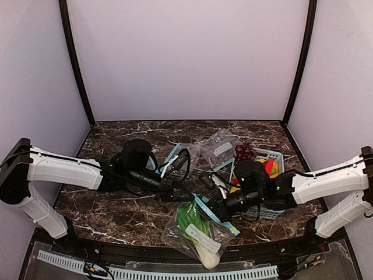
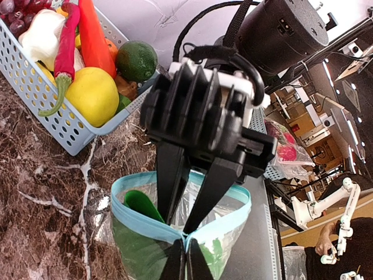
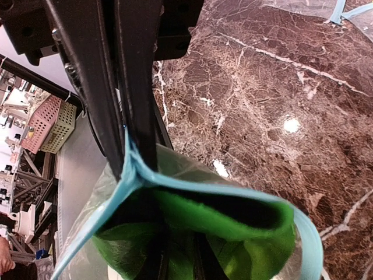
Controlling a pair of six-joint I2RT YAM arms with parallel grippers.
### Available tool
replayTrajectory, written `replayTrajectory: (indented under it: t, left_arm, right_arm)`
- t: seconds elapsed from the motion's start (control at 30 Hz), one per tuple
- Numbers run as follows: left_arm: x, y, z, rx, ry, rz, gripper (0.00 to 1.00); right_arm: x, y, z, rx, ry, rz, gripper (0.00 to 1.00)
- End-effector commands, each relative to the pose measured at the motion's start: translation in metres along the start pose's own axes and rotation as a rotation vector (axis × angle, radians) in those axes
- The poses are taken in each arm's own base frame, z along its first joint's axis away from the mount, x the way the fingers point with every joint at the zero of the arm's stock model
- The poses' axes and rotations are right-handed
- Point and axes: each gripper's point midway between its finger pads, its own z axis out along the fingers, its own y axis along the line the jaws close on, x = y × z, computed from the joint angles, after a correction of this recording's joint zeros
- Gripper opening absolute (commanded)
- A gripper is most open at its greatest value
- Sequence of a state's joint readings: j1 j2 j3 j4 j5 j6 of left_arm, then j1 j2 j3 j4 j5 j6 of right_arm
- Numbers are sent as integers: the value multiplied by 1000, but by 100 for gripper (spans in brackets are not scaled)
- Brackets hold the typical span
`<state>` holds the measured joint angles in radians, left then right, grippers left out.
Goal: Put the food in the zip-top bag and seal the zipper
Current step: Adjust the fake vegetable in the zipper food storage bag.
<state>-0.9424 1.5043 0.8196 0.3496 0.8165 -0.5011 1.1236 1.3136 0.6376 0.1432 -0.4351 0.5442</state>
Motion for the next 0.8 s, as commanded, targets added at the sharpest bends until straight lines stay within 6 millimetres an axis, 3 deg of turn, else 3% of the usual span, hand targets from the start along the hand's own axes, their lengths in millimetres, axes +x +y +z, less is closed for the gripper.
replayTrajectory:
  t: [0.0,0.2,0.43,0.77]
  left_arm:
    - [-16,-14,0,47,-42,51,1]
    - [-17,-15,-2,49,-75,53,1]
    - [-27,-20,-5,62,-134,69,1]
    - [-38,-22,-8,57,-199,83,1]
  right_arm:
    - [-13,21,17,-116,-44,-39,14]
    - [-5,29,37,-180,-35,-36,12]
    - [17,21,63,-166,34,-9,10]
    - [29,20,77,-189,73,11,11]
